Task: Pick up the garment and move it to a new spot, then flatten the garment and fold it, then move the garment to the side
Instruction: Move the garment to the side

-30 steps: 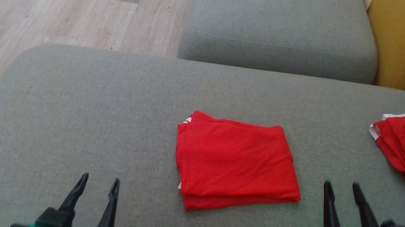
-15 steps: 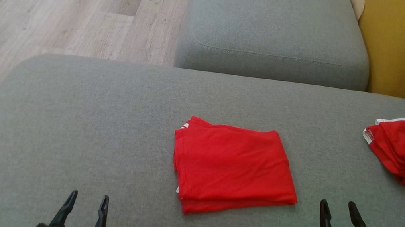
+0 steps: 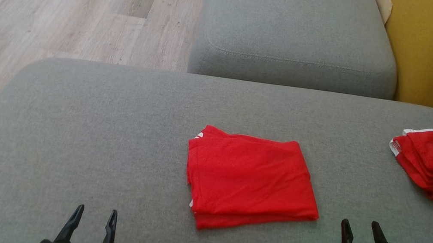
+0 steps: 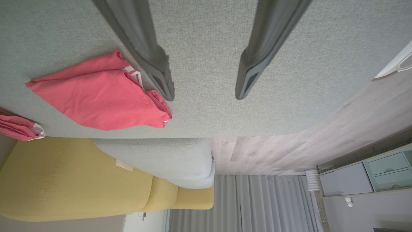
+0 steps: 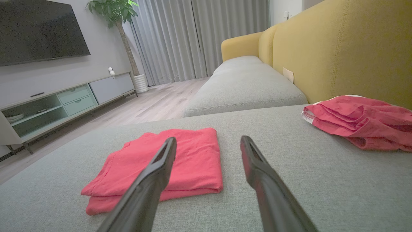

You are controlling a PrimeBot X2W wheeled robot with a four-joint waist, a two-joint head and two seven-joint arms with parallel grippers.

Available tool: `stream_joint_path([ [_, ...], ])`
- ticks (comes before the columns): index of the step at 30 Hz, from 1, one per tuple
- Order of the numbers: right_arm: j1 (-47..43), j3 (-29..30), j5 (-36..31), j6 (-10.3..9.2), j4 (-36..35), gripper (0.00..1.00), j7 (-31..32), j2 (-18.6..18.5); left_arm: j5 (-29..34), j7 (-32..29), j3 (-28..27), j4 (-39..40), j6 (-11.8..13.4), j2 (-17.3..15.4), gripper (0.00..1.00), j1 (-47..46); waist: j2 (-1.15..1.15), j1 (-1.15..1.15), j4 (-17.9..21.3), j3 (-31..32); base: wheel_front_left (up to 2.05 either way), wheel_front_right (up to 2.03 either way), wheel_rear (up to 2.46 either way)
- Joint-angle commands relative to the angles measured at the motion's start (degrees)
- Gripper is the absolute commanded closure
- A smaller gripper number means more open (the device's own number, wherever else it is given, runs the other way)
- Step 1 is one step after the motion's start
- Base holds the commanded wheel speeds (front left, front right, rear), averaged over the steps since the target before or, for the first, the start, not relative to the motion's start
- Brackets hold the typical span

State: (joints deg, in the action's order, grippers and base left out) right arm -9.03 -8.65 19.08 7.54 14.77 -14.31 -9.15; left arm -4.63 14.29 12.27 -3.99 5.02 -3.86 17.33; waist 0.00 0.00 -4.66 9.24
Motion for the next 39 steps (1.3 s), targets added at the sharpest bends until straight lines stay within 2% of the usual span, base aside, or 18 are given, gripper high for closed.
stream_joint_path([
  [1, 1.8, -1.0, -0.3, -0.05, -1.9, 0.00, -0.7, -0.7, 0.5, 0.7, -2.1, 1.9, 0.0, 0.6, 0.00, -2.6, 0.00, 0.00, 0.1, 0.0, 0.00, 0.00, 0.00],
  [39, 0.7, -0.1, -1.5, -0.05, -0.8, 0.00, -0.7, -0.2, 2.7, 0.7, -1.7, 1.6, -1.7, 0.9, 0.00, -3.3, 0.00, 0.00, -0.9, -1.4, 0.00, 0.00, 0.00],
])
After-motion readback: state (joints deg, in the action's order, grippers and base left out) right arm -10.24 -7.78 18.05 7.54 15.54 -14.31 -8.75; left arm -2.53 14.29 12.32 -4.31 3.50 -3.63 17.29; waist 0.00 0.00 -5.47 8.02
